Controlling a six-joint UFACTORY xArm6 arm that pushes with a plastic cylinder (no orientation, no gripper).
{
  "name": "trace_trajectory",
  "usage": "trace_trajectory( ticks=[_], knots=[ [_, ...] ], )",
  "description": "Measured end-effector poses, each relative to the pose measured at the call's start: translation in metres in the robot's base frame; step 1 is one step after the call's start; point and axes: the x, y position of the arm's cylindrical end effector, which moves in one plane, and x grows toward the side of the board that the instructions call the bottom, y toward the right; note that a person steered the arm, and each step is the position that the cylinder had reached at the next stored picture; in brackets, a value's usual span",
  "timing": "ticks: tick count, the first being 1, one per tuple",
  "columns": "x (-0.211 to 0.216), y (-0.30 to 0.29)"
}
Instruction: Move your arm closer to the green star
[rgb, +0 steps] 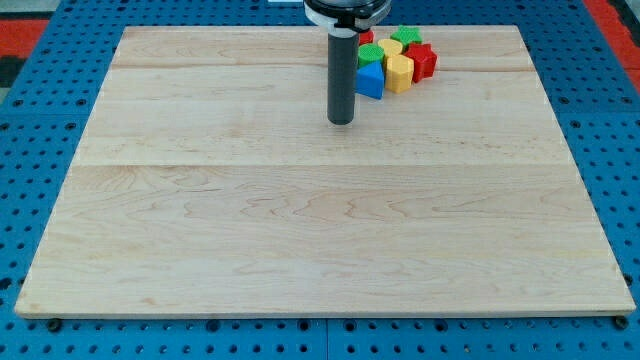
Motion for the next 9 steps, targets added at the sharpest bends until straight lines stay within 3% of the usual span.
trace_trajectory(
  ticks=[3, 6, 7, 8, 9],
  knots=[
    [0.0, 0.025],
    [-0.005, 0.108],
    [-0.019, 0.108],
    [-0.033, 0.143],
    [-0.074, 0.198]
  ],
)
